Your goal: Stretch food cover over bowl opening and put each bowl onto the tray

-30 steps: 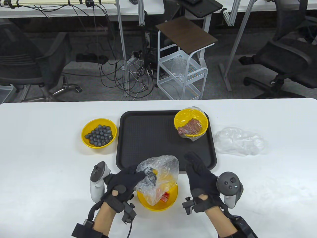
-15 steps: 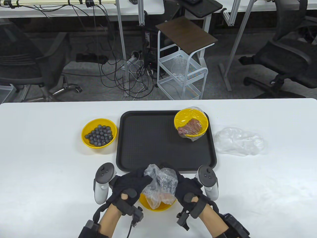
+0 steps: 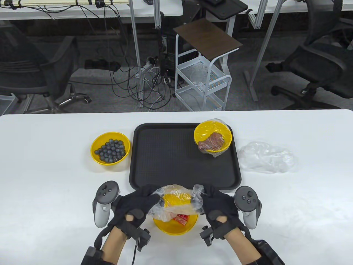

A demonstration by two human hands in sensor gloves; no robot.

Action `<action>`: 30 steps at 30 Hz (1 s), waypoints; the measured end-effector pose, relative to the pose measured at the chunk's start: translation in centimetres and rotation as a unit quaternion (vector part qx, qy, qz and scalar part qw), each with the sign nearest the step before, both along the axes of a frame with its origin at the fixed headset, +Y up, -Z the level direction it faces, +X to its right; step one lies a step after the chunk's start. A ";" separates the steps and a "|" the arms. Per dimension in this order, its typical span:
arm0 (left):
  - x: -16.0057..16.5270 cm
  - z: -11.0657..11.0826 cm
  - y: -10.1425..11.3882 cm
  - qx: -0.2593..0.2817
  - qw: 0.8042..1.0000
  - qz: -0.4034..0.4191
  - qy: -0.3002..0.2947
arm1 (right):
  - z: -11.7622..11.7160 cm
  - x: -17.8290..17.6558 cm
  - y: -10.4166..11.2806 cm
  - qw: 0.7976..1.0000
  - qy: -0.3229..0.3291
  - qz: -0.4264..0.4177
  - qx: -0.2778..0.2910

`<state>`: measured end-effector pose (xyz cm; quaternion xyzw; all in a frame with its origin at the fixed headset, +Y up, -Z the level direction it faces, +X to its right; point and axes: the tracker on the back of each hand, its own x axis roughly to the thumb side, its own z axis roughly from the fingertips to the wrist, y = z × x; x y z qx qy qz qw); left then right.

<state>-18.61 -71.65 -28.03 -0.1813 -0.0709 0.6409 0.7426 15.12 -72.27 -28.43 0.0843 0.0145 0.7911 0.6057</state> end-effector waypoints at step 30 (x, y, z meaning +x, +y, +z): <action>-0.7 4.8 -2.2 -0.009 0.937 -0.348 -0.024 | 5.4 -1.3 -1.0 0.908 0.042 0.409 0.084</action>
